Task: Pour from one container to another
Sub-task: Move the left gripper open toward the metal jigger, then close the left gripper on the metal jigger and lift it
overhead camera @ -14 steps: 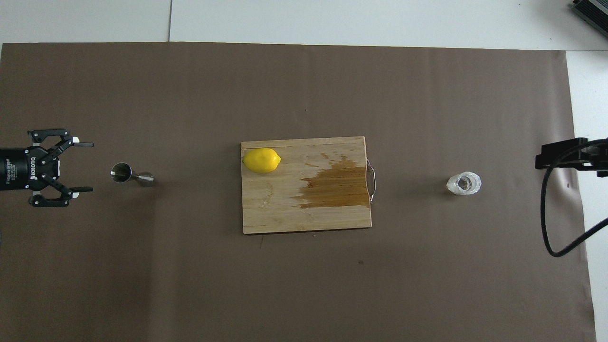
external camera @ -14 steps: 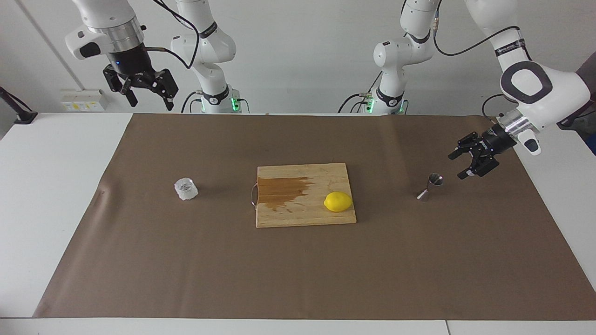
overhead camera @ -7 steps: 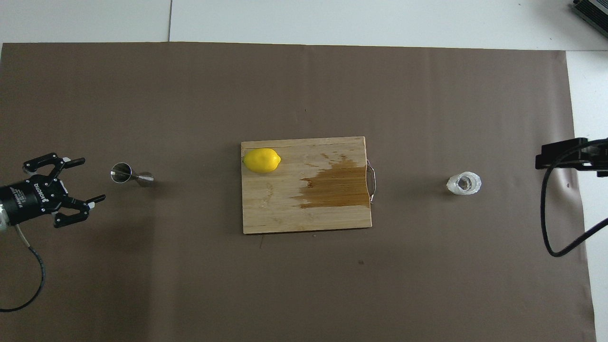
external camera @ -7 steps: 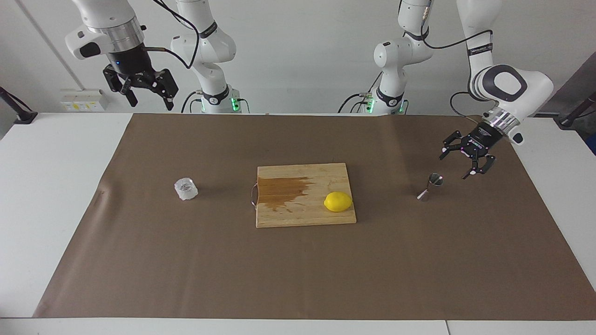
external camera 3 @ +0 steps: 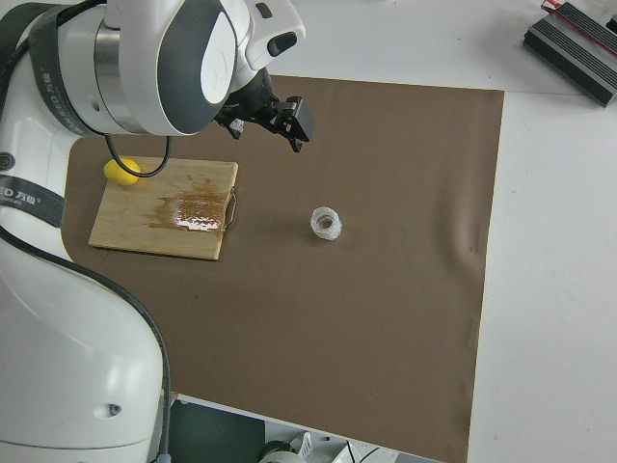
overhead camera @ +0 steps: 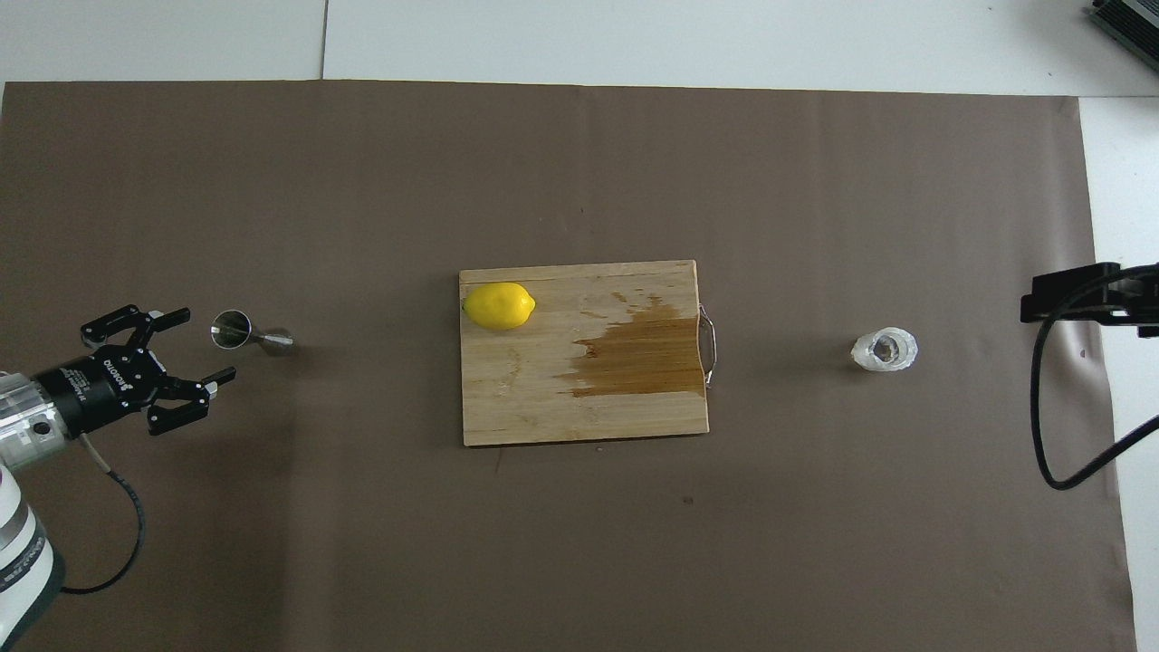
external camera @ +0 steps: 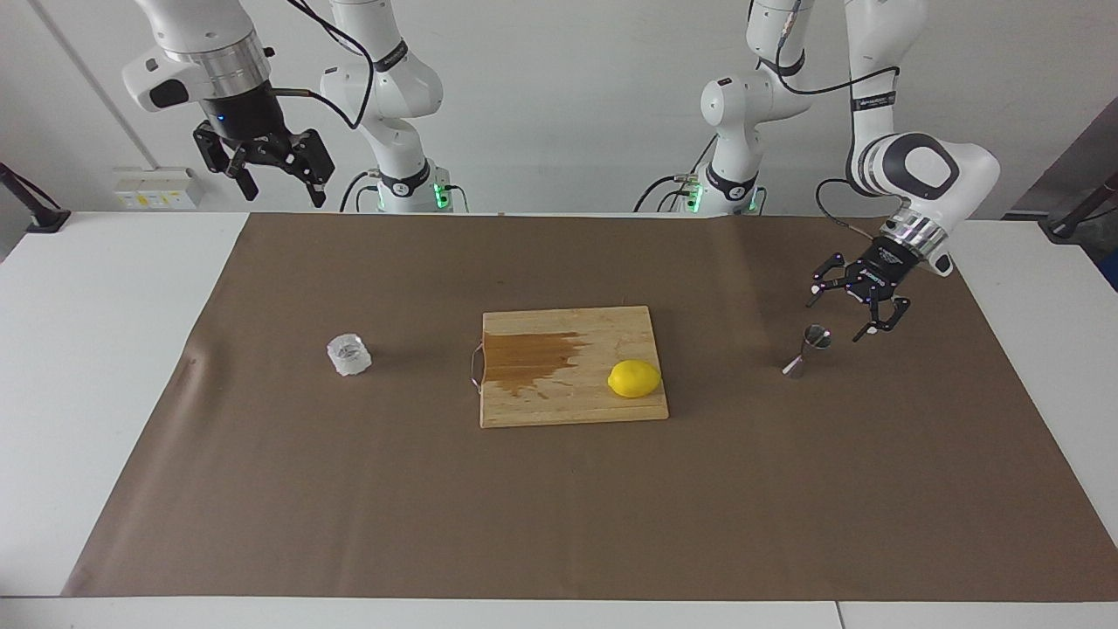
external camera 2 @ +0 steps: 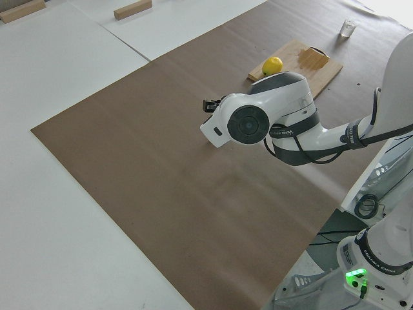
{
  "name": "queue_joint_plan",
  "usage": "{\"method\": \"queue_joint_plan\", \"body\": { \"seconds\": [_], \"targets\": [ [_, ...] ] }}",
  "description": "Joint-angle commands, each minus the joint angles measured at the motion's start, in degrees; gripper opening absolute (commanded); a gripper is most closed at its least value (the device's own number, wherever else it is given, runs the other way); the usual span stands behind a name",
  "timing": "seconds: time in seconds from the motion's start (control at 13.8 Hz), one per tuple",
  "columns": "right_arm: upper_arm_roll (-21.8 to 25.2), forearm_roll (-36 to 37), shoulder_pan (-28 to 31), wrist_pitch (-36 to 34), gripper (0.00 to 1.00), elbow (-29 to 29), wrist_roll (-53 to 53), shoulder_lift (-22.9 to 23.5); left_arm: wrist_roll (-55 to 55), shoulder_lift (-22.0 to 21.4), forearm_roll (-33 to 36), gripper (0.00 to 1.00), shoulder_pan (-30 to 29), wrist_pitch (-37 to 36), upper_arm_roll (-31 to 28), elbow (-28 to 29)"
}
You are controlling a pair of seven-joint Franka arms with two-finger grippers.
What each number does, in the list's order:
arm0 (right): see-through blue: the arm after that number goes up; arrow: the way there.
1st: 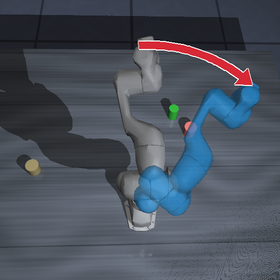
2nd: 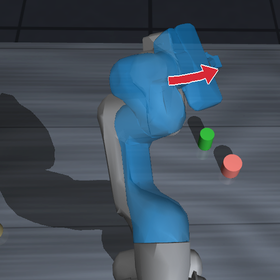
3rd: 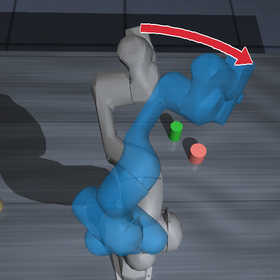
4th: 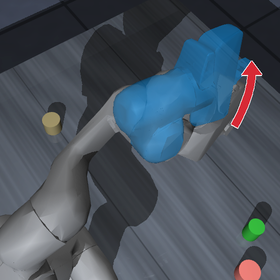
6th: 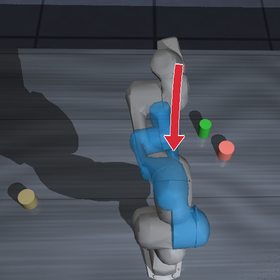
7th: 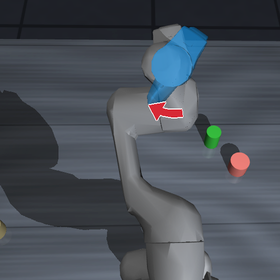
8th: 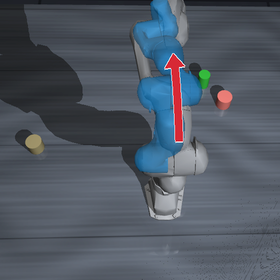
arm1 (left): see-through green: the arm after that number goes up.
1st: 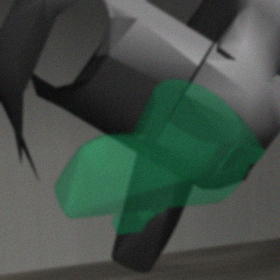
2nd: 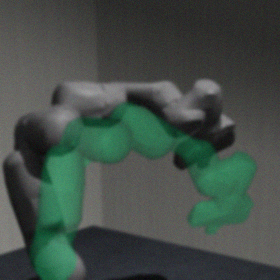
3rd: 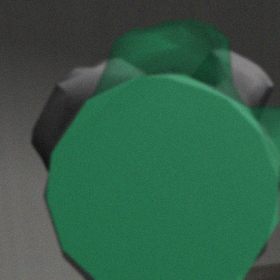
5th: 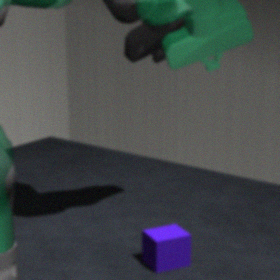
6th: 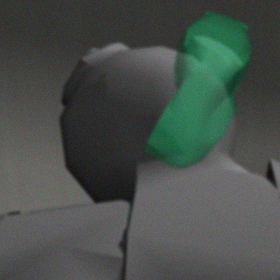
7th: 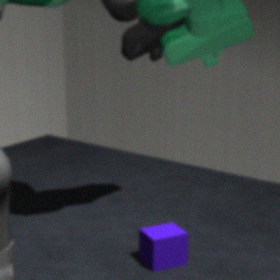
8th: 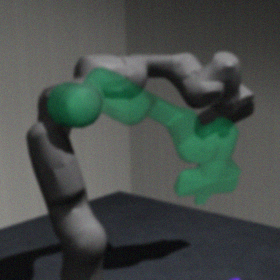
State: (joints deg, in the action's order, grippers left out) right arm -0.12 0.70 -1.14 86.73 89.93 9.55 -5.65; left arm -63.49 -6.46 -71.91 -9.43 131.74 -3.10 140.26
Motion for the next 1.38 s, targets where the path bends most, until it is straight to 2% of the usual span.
{"method": "queue_joint_plan", "body": {
  "seconds": [0.0,0.14,0.8,1.23,1.3],
  "targets": [
    [-0.2,-1.5,0.9,-0.9,1.00,0.0,-1.2,-0.6,-0.8,2.1,-4.5,1.00,3.4,3.8,-0.3,0.4],
    [-0.2,-1.5,0.9,-0.9,1.00,0.0,-1.3,-0.6,-0.4,4.3,-5.4,1.00,3.5,4.2,-0.3,-0.6],
    [-0.2,-1.5,0.9,-0.9,1.00,0.0,-1.2,-0.6,0.0,4.3,-5.3,1.00,2.1,-0.6,-0.7,-2.5],
    [-0.2,-1.5,0.9,-0.9,1.00,0.0,-1.3,-0.6,1.3,4.4,-5.3,1.00,2.0,-0.1,-0.7,-2.5],
    [-0.2,-1.5,0.9,-0.9,1.00,0.0,-1.2,-0.6,1.3,4.4,-5.3,0.95,2.1,0.2,-0.5,-2.5]
  ]
}}
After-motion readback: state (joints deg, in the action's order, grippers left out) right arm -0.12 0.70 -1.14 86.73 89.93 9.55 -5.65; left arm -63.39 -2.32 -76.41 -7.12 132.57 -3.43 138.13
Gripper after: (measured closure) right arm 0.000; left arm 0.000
